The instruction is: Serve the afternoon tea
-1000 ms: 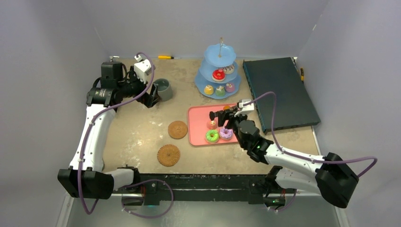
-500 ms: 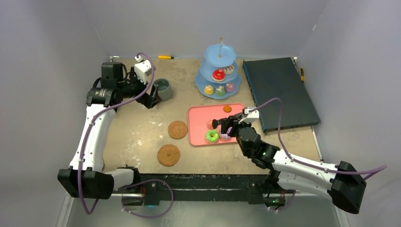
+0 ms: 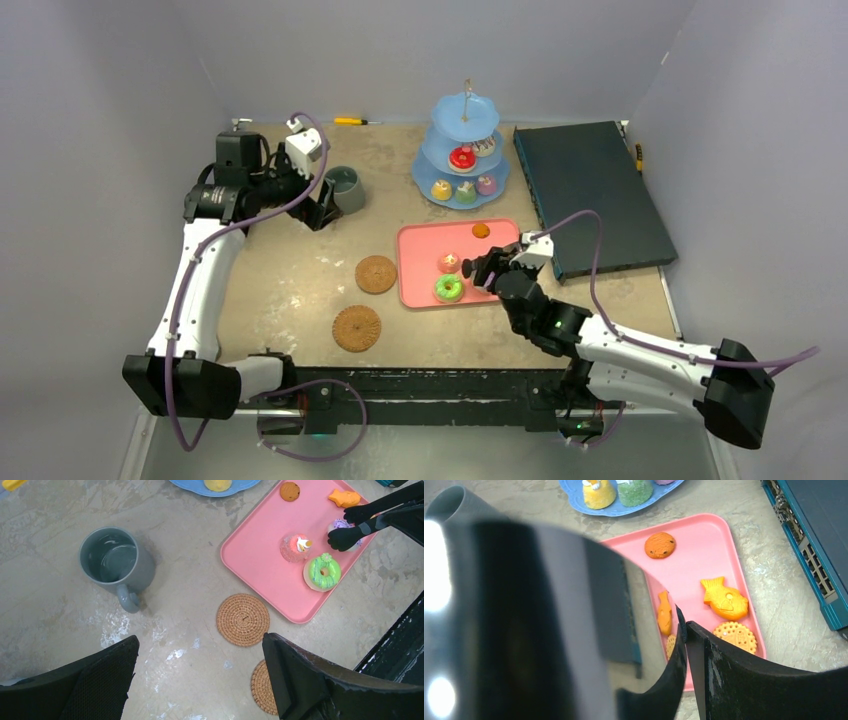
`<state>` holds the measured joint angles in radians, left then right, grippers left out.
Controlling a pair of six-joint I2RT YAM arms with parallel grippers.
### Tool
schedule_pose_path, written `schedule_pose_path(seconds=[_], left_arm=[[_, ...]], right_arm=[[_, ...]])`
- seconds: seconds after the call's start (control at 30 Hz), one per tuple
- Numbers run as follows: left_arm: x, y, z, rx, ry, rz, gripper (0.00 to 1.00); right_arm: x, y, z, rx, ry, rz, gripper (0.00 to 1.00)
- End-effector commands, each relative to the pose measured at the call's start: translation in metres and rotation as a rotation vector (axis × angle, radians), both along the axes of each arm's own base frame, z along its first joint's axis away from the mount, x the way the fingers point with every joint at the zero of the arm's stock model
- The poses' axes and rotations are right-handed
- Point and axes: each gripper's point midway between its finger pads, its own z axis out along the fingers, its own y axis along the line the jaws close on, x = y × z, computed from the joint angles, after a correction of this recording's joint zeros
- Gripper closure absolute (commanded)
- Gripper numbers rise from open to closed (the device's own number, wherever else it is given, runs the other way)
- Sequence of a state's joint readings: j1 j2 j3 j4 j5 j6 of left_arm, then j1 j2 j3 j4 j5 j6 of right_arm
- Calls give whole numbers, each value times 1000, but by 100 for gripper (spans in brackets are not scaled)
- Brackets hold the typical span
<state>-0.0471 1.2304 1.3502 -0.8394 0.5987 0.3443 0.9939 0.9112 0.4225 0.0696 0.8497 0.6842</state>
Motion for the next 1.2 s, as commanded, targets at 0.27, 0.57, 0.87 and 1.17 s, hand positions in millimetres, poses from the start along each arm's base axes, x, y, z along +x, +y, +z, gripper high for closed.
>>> schedule_pose_path(seconds=[0.27, 0.57, 0.87, 1.17], left_arm=[[3, -3, 15, -10, -36, -25, 7], [3, -2, 17, -4, -41, -29, 8], [2, -2, 16, 4, -41, -31, 8], [1, -3, 17, -2, -39, -35, 8]], right_arm=[[3, 0, 17, 5, -17, -53, 30], [3, 9, 6, 2, 4, -26, 30], [6, 18, 3, 0, 1, 2, 30], [6, 15, 10, -2, -14, 3, 30]])
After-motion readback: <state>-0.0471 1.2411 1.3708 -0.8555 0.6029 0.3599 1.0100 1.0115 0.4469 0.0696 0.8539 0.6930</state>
